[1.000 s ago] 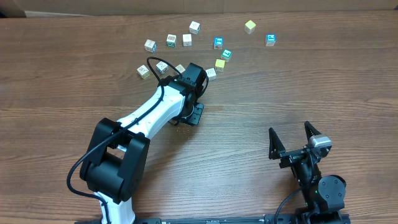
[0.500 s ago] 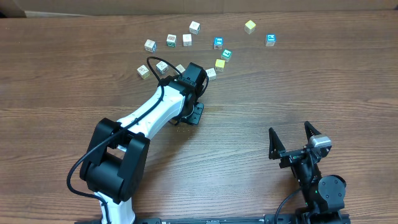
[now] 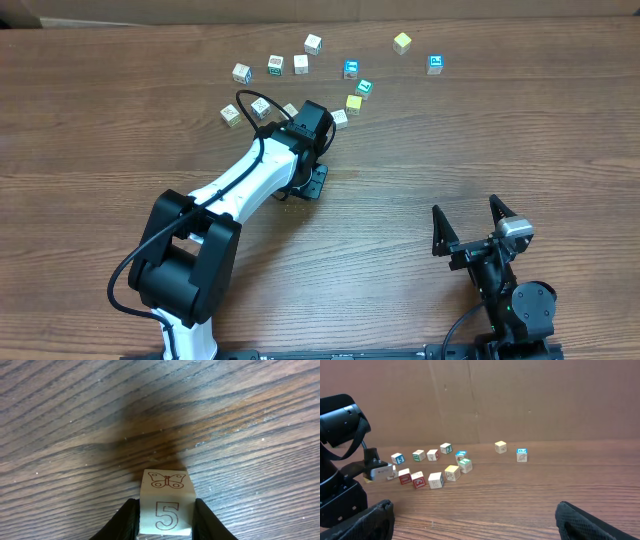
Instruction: Form a circle
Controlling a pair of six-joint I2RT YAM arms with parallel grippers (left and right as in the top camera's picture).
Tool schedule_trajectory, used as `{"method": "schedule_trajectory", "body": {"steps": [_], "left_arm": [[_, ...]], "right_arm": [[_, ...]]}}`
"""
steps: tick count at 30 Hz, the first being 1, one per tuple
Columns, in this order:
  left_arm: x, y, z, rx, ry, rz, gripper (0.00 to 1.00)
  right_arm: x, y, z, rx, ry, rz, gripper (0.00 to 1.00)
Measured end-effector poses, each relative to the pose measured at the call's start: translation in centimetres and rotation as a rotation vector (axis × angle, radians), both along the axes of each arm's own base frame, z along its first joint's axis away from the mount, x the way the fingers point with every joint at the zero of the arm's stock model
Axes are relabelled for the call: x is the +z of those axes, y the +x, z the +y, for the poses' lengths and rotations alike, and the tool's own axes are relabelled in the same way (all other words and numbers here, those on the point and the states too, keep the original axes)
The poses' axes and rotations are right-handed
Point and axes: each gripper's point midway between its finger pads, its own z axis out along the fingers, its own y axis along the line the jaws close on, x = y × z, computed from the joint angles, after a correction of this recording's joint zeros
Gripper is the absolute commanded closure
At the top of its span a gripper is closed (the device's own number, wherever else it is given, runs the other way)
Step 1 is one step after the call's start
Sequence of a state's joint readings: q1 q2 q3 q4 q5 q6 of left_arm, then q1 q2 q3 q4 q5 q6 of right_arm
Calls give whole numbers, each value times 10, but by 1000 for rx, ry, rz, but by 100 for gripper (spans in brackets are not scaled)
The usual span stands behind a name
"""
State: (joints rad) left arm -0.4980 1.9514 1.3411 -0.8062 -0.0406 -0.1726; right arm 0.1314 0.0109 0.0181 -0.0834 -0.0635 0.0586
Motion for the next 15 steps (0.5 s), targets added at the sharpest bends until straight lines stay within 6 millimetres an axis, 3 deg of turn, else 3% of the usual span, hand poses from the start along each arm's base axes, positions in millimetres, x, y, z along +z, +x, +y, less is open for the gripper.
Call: {"method": "schedule_trajectory", "body": {"steps": [8, 15], "left_arm": [[1, 3, -1, 0, -2, -13, 69], [1, 4, 0, -3, 2, -17, 50]], "right_arm": [[0, 0, 0, 0, 0, 0, 0], [0, 0, 0, 0, 0, 0, 0]]}}
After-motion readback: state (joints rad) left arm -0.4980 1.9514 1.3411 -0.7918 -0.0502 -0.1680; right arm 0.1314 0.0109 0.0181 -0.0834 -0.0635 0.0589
